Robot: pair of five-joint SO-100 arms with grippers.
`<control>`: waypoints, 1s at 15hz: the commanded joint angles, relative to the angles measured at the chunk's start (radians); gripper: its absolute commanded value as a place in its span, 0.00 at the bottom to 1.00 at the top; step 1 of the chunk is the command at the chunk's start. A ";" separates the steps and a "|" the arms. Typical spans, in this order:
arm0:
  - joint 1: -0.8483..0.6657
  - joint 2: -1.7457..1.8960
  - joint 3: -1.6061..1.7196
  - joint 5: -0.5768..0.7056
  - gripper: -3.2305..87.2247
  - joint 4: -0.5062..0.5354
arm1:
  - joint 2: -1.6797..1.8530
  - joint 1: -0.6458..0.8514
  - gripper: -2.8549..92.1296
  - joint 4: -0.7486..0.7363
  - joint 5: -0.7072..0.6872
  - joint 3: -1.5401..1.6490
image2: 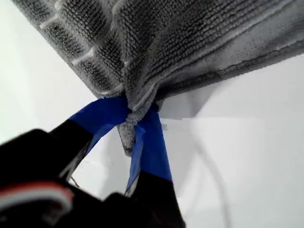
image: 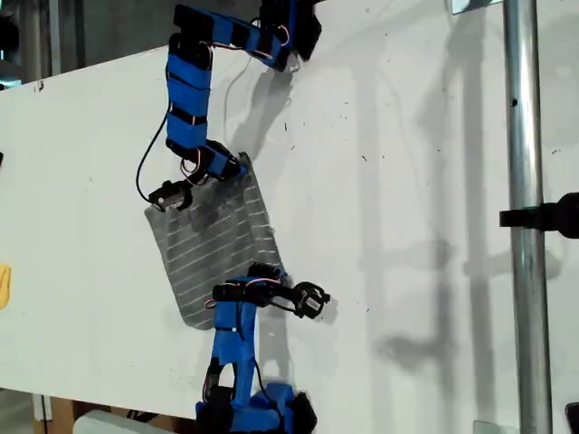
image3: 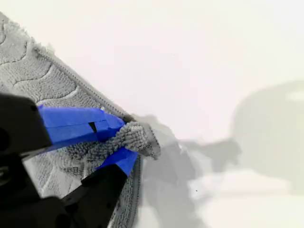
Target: Grasp corners of a towel and fold twice.
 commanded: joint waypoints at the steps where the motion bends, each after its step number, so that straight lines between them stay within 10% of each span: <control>1: 0.058 0.143 -0.018 -0.037 0.00 0.083 | 0.124 -0.071 0.03 0.067 0.080 0.035; 9: 0.437 0.374 -0.005 -0.230 0.00 0.009 | 0.617 -0.689 0.03 0.207 0.634 0.120; 15: 0.140 0.422 0.006 -0.063 0.00 0.097 | 0.517 -0.310 0.03 0.244 0.402 -0.012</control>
